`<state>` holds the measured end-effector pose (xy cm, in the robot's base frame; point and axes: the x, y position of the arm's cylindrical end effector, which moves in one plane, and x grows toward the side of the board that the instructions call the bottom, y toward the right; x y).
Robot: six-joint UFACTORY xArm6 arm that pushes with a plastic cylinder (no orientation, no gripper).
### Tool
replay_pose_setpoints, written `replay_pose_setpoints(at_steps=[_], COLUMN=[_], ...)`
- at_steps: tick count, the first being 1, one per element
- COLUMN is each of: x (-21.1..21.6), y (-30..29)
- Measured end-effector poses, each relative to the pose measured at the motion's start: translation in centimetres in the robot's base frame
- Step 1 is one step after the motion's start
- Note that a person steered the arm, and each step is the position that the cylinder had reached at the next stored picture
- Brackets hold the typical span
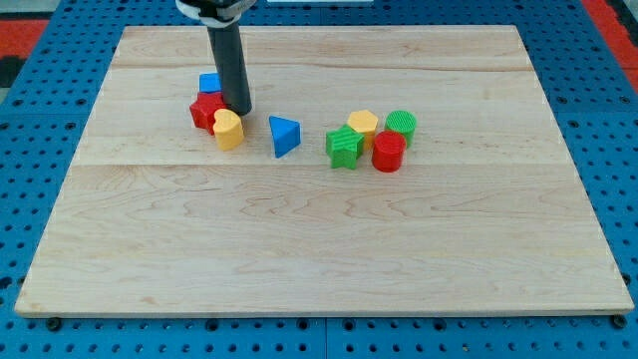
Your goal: Keep blue triangle below right to blue cube
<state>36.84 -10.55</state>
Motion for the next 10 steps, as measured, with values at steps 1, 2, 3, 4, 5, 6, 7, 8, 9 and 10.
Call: replay_pose_setpoints(at_steps=[1,2,3,4,5,6,7,8,9,10], x=[1.1,-1.4,-2.1,1.1,7.4,9.6,7.0,4.6,4.2,0.8], y=[-1.0,-0.1,4.7,8.0,8.9,7.4,7.5,6.6,4.7,4.7])
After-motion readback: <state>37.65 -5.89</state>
